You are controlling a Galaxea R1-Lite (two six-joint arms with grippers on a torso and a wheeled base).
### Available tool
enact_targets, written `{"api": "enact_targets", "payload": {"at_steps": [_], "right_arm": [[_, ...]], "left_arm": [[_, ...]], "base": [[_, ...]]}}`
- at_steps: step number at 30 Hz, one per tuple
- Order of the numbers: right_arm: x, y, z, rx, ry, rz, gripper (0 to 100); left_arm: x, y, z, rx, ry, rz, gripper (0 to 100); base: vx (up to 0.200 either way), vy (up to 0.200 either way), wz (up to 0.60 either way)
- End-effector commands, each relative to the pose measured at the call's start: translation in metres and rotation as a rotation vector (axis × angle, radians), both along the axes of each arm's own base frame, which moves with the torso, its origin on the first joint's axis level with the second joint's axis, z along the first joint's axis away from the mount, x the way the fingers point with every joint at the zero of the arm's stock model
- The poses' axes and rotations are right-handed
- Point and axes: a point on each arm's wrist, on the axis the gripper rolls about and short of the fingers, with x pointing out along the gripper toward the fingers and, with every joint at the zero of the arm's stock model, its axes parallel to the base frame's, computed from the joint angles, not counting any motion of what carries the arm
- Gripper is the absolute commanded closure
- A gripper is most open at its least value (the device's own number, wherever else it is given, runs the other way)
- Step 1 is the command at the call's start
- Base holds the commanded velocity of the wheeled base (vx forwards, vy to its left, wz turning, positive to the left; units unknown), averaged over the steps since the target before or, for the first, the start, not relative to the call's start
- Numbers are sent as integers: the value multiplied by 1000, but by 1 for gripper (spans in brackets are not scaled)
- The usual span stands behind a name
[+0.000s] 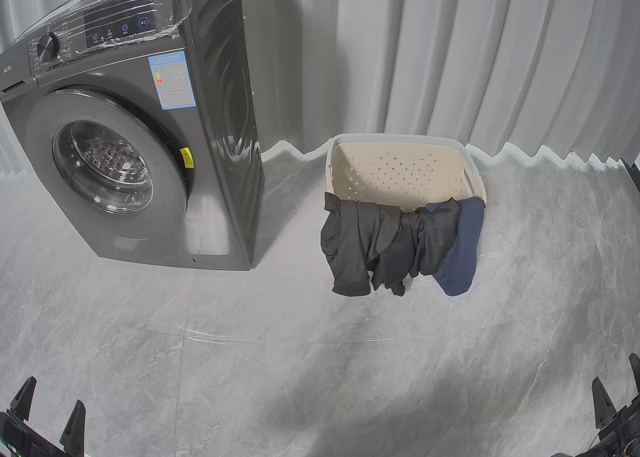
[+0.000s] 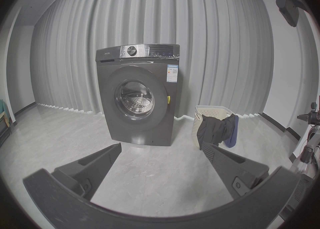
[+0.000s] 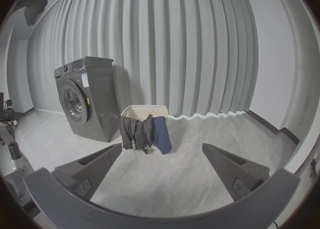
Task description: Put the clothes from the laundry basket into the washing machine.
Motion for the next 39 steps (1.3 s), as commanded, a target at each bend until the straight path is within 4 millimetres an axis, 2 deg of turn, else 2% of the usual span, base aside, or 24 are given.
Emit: {"api": "enact_targets", "payload": {"at_steps": [1,15,30,39], "right_arm": [[0,0,-5,0,1,0,0],[0,0,-5,0,0,1,0],[0,0,-5,0,1,1,0],[0,0,-5,0,0,0,0]], "left_arm": [[0,0,-4,-1,-4,0,0],[0,0,-4,-2,-4,0,0],[0,0,-4,-1,-4,0,0],[0,0,-4,-2,-4,0,0]], "base": [[0,0,0],[0,0,0],[200,0,0],[0,0,0]]}}
